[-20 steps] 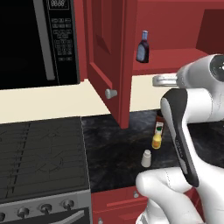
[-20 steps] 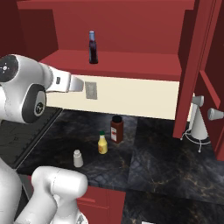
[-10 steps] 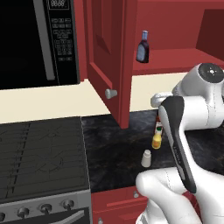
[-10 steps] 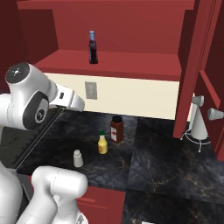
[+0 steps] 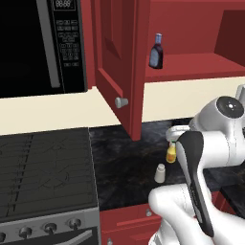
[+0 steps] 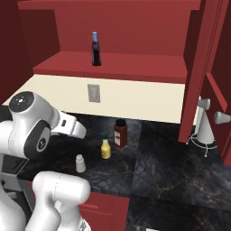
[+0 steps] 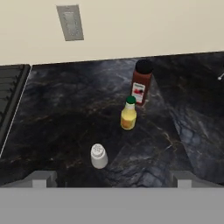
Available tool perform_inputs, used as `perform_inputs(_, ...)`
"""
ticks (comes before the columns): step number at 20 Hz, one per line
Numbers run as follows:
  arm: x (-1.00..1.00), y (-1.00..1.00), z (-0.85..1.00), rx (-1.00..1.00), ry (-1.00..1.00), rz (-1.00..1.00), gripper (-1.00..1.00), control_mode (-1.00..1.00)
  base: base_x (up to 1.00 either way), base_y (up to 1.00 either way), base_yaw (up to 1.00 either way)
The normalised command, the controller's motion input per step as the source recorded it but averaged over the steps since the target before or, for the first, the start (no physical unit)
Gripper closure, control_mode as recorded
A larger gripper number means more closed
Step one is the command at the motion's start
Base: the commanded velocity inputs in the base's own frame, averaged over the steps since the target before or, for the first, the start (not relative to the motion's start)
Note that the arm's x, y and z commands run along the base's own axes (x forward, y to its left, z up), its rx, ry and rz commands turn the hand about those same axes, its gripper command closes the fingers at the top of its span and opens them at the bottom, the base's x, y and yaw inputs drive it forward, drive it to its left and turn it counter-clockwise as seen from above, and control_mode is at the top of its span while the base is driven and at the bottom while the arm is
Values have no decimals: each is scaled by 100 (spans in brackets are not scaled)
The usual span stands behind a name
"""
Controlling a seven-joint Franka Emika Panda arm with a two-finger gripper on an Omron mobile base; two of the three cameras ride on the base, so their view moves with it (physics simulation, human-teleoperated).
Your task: There are various items on the counter. Only move the condiments/shakers into the cabinet.
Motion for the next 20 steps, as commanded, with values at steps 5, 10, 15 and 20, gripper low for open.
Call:
perform_inputs(5,2,8,-30,1,4,0,-100,-100,0,0,0)
perform_inputs(10,14,16,-11,0,9,0,-100,-100,0,0,0)
perform_inputs(15,7,11,-38,0,15,0,-100,-100,0,0,0)
perform_inputs(20,13,5,-59,0,17,0,-100,-100,0,0,0)
